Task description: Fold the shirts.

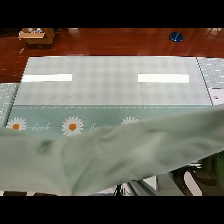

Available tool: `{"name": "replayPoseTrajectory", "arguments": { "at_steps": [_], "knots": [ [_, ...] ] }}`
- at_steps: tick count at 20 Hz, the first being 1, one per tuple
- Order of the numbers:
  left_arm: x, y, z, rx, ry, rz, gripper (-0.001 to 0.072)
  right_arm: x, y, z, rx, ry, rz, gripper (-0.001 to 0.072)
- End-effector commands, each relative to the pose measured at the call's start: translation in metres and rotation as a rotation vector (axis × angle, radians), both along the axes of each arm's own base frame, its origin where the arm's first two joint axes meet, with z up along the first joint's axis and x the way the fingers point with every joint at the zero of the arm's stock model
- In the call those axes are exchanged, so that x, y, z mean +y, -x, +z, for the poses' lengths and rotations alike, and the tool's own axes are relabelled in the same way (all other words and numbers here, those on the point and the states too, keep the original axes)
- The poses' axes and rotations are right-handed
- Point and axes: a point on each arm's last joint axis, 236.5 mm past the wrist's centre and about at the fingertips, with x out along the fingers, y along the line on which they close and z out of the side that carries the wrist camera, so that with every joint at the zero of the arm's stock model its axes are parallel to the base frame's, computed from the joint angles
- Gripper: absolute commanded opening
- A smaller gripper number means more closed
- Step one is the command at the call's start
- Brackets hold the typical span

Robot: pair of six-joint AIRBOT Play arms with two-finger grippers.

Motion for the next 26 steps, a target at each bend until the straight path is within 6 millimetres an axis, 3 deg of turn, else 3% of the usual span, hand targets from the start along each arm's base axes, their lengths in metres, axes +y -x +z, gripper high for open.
{"name": "replayPoseTrajectory", "arguments": {
  "at_steps": [1, 4, 6, 8, 11, 13, 17, 19, 22, 26],
  "knots": [
    [0.013, -0.005, -0.03, 0.13, -0.009, 0.056, 0.0018, 0.0, -0.008, -0.043, 0.165, -0.016, 0.019, 0.0026],
    [0.018, -0.033, -0.075, 0.274, -0.05, 0.027, 0.0018, 0.0, -0.031, -0.132, 0.446, 0.004, 0.093, 0.0027],
    [0.03, -0.062, -0.122, 0.423, -0.078, 0.038, 0.0018, 0.001, -0.051, -0.192, 0.621, -0.004, 0.142, 0.0027],
    [0.034, -0.098, -0.172, 0.55, -0.063, 0.028, 0.0019, 0.0, -0.087, -0.226, 0.654, -0.009, 0.161, 0.0028],
    [0.041, -0.169, -0.226, 0.574, 0.013, 0.084, 0.0019, -0.005, -0.152, -0.258, 0.641, -0.032, 0.132, 0.0028],
    [0.047, -0.214, -0.252, 0.545, 0.047, 0.12, 0.0019, -0.008, -0.187, -0.285, 0.654, -0.058, 0.103, 0.0028],
    [0.05, -0.28, -0.301, 0.586, 0.135, 0.155, 0.002, -0.007, -0.25, -0.331, 0.631, -0.154, 0.029, 0.0029],
    [0.043, -0.301, -0.334, 0.644, 0.158, 0.139, 0.0021, -0.003, -0.279, -0.349, 0.607, -0.225, -0.012, 0.0029],
    [0.02, -0.316, -0.385, 0.725, 0.146, 0.06, 0.0021, -0.009, -0.313, -0.371, 0.557, -0.284, -0.087, 0.0029],
    [0.003, -0.318, -0.447, 0.858, 0.132, 0.04, 0.0022, -0.02, -0.335, -0.394, 0.527, -0.282, -0.149, 0.003]
  ]
}}
